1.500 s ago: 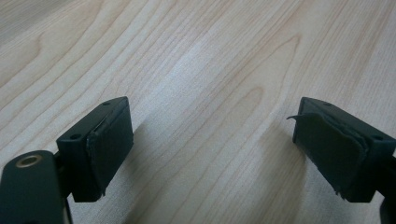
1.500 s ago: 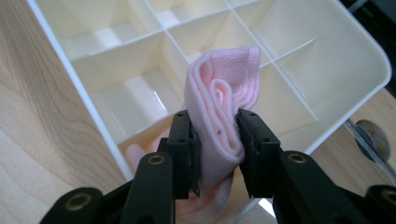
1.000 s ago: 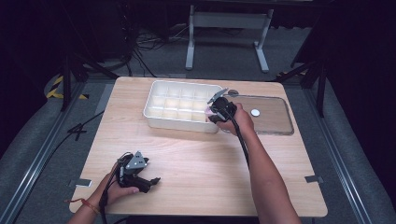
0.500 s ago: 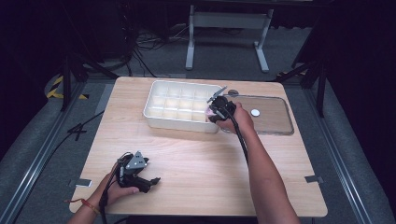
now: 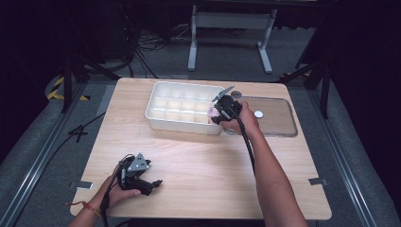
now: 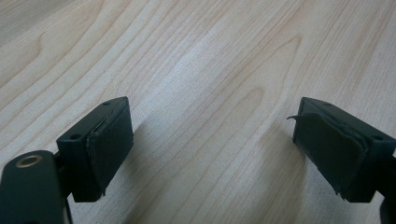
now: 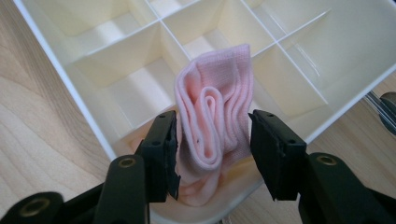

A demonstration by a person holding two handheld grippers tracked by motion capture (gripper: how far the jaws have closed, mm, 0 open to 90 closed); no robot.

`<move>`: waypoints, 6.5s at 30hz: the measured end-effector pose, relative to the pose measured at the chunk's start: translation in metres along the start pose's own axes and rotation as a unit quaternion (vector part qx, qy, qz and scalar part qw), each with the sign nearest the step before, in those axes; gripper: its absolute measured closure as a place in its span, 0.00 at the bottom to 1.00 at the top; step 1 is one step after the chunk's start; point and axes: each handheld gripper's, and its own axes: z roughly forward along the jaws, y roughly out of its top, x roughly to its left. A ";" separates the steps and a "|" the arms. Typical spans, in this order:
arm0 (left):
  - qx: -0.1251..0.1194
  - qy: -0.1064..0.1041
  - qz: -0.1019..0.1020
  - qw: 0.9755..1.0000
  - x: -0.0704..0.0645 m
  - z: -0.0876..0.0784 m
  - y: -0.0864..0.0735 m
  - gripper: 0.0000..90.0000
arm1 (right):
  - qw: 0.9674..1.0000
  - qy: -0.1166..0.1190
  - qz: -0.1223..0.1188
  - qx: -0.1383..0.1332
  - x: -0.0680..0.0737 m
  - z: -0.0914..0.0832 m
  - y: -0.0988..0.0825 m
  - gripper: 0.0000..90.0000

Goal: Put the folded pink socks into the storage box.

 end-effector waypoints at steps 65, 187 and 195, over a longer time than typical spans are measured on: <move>-0.001 0.004 -0.002 1.000 0.000 0.000 0.000 0.14 | 1.000 0.003 0.009 0.001 0.011 0.002 0.001 0.70; -0.001 0.008 -0.003 1.000 0.000 0.001 0.001 0.14 | 0.997 -0.015 -0.005 -0.081 0.064 -0.074 -0.223 0.33; 0.001 0.006 -0.002 1.000 0.000 0.001 0.001 0.13 | 0.994 -0.006 0.030 -0.104 0.063 -0.078 -0.247 0.31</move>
